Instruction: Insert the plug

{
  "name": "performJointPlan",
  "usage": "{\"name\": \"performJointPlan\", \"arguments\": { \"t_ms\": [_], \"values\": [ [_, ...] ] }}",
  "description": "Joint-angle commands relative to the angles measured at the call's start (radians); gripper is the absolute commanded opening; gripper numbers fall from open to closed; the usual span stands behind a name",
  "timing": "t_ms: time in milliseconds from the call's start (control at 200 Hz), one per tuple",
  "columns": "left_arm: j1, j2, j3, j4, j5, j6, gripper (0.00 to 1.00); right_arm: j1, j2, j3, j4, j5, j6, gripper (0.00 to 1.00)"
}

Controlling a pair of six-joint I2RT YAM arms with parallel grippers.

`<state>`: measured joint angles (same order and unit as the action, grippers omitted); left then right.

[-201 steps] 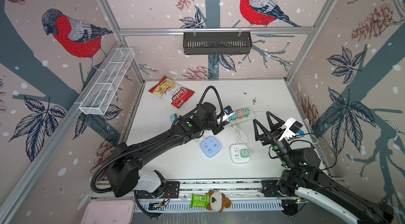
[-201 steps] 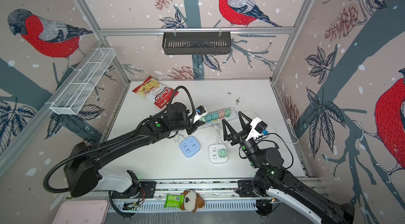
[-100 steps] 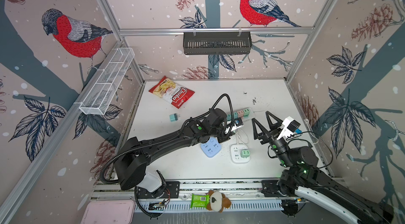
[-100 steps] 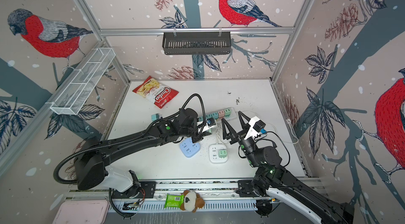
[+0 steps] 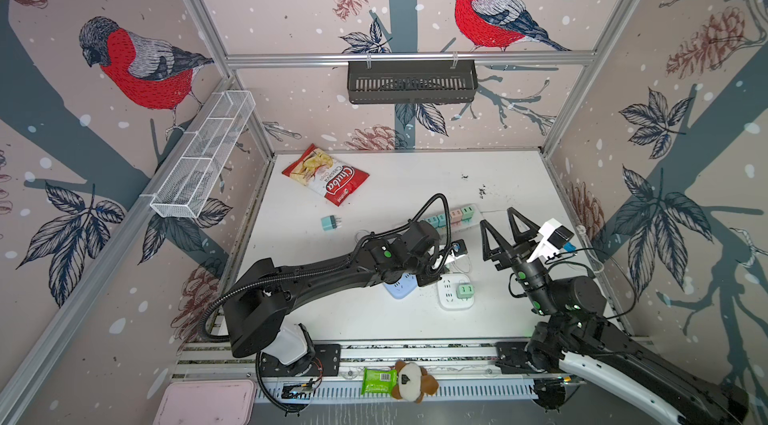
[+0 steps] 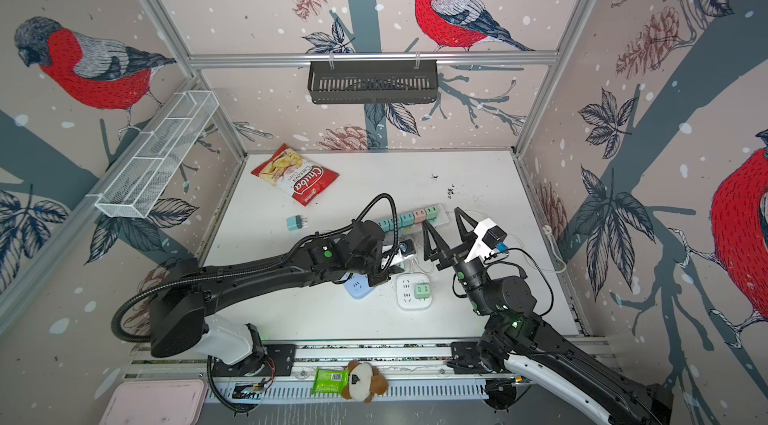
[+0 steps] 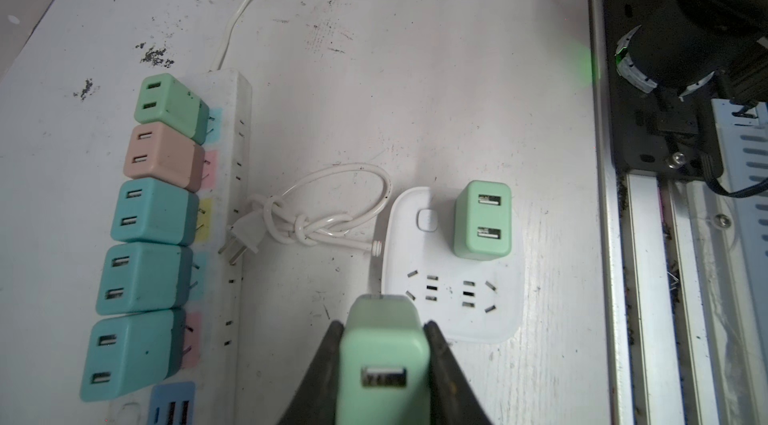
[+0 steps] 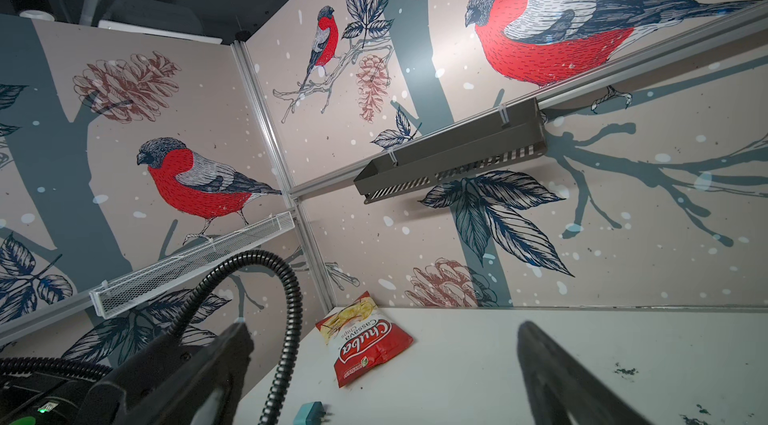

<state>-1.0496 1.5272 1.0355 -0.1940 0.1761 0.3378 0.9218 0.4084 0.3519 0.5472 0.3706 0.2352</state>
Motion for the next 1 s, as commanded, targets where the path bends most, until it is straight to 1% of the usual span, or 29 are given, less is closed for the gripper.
{"name": "performJointPlan", "arguments": {
  "t_ms": [0, 350, 445, 565, 650, 720, 886, 991],
  "values": [
    [-0.012, 0.018, 0.014, -0.005, -0.022, -0.008, 0.0, 0.0, 0.0, 0.001, 0.022, 0.016, 0.001, 1.0],
    [-0.03, 0.055, 0.042, -0.031, -0.017, -0.011, 0.0, -0.001, -0.004, 0.004, 0.015, 0.024, -0.004, 1.0],
    [-0.033, 0.07, 0.051, -0.038, -0.017, -0.012, 0.0, -0.003, -0.01, -0.002, 0.014, 0.03, -0.028, 1.0],
    [-0.035, 0.084, 0.063, -0.048, -0.024, -0.017, 0.0, -0.037, -0.01, -0.001, -0.016, 0.056, -0.05, 1.0],
    [-0.038, 0.093, 0.072, -0.055, -0.019, -0.02, 0.0, -0.108, 0.007, 0.016, -0.063, 0.089, 0.004, 1.0],
    [-0.046, 0.099, 0.078, -0.064, -0.013, -0.021, 0.0, -0.204, 0.037, 0.033, -0.103, 0.054, 0.06, 1.0],
    [-0.071, 0.108, 0.075, -0.065, -0.029, -0.035, 0.0, -0.496, 0.126, 0.047, -0.14, -0.183, 0.22, 1.0],
    [-0.086, 0.118, 0.074, -0.066, -0.03, -0.054, 0.0, -0.633, 0.151, 0.037, -0.135, -0.284, 0.284, 1.0]
  ]
}}
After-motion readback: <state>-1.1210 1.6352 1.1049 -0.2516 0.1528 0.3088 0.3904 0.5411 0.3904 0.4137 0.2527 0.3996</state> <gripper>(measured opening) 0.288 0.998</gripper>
